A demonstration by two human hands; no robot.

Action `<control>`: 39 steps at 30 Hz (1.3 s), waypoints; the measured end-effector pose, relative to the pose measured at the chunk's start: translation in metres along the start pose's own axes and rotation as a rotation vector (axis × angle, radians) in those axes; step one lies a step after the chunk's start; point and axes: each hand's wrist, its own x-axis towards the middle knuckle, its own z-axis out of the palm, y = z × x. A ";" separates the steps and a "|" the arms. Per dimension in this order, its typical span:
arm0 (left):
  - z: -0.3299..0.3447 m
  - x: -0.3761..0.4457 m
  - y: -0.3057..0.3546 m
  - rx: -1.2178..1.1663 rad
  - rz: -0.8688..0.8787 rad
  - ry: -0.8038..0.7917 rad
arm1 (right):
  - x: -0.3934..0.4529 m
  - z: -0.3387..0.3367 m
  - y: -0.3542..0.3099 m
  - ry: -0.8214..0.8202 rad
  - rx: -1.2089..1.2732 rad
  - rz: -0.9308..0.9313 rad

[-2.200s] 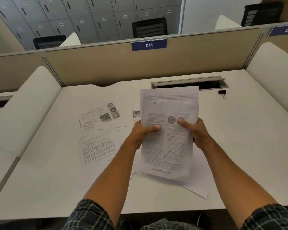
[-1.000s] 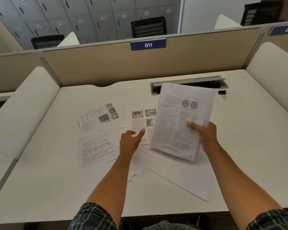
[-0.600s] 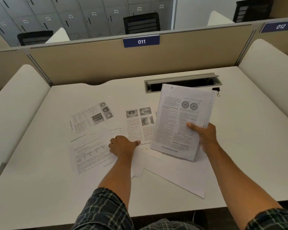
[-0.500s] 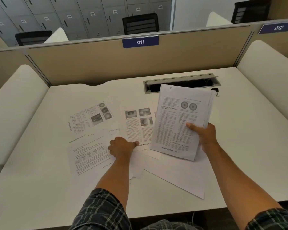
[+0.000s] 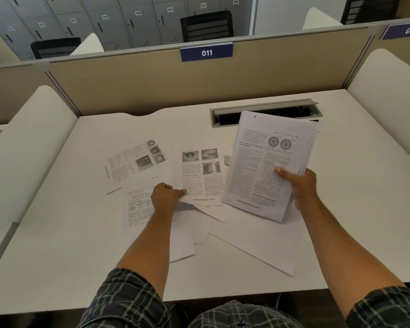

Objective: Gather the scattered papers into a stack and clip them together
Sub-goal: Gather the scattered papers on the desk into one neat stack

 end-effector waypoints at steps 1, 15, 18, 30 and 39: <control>-0.003 0.000 -0.001 -0.020 0.012 0.011 | 0.000 0.000 0.000 0.004 -0.001 -0.002; -0.016 -0.005 -0.012 -0.219 0.122 0.176 | -0.002 -0.004 0.001 0.016 0.030 0.000; -0.015 -0.004 -0.014 -0.214 0.100 0.165 | -0.003 -0.004 0.002 0.027 0.013 0.009; -0.018 -0.005 0.000 -0.719 -0.052 0.033 | -0.007 0.002 -0.001 0.038 -0.012 0.021; -0.040 -0.001 0.032 -0.639 0.118 0.127 | -0.003 0.003 -0.001 0.053 -0.068 0.001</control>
